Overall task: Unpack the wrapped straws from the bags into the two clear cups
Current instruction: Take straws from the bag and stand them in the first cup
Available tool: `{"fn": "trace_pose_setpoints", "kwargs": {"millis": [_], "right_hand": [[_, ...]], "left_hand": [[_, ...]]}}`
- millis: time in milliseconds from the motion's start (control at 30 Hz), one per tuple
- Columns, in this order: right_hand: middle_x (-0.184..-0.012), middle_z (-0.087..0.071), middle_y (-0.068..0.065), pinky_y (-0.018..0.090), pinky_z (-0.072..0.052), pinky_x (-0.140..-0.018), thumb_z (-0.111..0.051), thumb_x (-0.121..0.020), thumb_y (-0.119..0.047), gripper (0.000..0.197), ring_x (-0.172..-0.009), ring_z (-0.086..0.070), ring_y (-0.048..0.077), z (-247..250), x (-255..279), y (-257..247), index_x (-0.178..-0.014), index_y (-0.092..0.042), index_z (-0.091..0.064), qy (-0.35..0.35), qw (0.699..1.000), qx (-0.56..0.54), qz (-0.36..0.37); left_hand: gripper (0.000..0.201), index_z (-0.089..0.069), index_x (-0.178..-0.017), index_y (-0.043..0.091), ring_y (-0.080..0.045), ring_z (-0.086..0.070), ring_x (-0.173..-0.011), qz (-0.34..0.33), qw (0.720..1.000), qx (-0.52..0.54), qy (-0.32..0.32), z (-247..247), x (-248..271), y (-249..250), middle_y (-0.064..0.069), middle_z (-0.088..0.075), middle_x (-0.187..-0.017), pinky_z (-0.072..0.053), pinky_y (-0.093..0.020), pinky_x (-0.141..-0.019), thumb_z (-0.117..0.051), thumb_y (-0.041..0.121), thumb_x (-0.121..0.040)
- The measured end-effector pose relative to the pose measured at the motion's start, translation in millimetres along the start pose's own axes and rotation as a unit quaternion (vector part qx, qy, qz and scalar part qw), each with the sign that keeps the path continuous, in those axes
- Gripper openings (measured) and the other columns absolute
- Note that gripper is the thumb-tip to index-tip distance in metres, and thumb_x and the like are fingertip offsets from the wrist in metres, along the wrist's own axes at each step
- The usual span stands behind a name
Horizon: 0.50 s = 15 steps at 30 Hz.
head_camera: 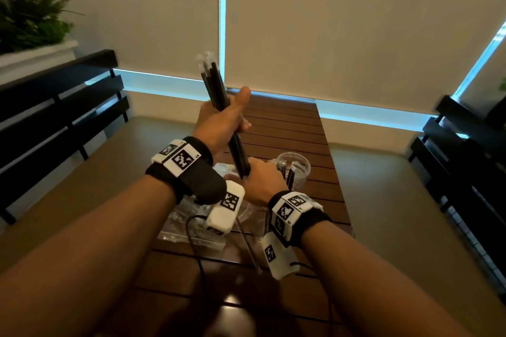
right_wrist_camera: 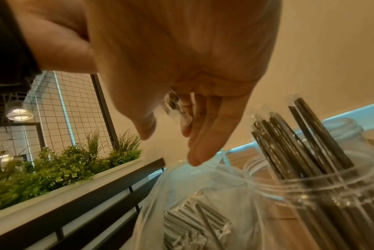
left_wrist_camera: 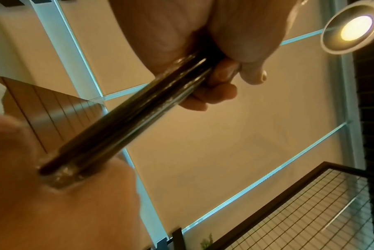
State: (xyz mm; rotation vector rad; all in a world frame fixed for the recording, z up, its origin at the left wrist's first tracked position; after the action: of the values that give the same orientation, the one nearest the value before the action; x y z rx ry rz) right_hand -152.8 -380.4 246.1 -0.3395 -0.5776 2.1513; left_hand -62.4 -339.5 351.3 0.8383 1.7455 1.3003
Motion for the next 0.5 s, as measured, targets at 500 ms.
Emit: {"fn": "trace_pose_setpoints", "kwargs": {"millis": [500], "right_hand": [[-0.112, -0.064, 0.015, 0.039, -0.054, -0.080, -0.053, -0.094, -0.014, 0.019, -0.102, -0.063, 0.035, -114, -4, 42, -0.112, -0.007, -0.056, -0.124, 0.982, 0.102, -0.099]], "left_hand": [[0.037, -0.050, -0.062, 0.008, -0.034, -0.064, -0.071, -0.063, 0.970, -0.227, -0.053, 33, 4, -35, -0.017, -0.056, -0.062, -0.055, -0.040, -0.073, -0.072, 0.029, -0.082]]}}
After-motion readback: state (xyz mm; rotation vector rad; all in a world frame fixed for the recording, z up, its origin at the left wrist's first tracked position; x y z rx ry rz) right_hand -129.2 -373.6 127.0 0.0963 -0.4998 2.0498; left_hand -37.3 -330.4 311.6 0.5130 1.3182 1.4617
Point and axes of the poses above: each hand's wrist, its own x-axis away from the middle knuckle, its own z-axis out of the back of the hand, y = z × x, the point moved 10 cm from there along -x, towards the middle knuckle
